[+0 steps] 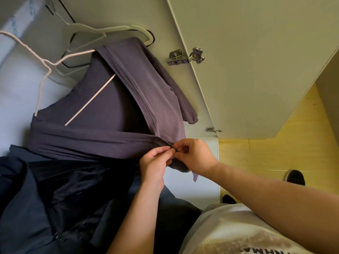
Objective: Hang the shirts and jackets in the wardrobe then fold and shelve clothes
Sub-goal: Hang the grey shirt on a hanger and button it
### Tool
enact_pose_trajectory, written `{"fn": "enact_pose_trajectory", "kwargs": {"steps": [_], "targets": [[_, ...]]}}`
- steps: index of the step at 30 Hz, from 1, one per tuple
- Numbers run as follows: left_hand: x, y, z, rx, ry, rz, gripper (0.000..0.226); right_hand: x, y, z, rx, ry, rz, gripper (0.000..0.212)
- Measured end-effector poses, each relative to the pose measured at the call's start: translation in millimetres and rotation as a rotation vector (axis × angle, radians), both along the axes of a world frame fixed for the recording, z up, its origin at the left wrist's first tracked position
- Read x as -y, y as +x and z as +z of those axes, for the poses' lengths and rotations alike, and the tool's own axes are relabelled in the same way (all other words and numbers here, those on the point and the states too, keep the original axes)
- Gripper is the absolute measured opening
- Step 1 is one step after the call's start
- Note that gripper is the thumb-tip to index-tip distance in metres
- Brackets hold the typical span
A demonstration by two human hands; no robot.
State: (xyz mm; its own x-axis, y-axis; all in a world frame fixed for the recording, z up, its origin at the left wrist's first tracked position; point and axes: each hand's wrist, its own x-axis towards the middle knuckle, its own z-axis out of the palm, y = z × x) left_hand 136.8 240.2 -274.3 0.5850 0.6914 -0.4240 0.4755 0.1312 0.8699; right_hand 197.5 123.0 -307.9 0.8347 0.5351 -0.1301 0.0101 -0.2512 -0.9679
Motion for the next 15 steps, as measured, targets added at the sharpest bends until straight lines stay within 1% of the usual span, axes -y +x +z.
{"fn": "enact_pose_trajectory", "kwargs": {"steps": [4, 9, 12, 15], "targets": [[0.4, -1.4, -2.8, 0.019, 0.017, -0.026, 0.015, 1.4, 1.1, -1.6, -0.083, 0.031, 0.001, 0.013], [-1.3, -3.9, -6.3, 0.050, 0.018, -0.046, 0.022, 1.4, 2.4, 2.5, -0.372, 0.185, -0.069, 0.014], [-1.3, -5.7, -8.8, 0.066, 0.015, -0.063, 0.021, 1.4, 2.9, 5.9, -0.451, 0.204, -0.059, 0.015], [-0.6, -7.6, -10.2, 0.084, -0.010, -0.079, 0.024, 1.1, 3.0, 7.4, -0.609, 0.251, -0.038, 0.011]]}}
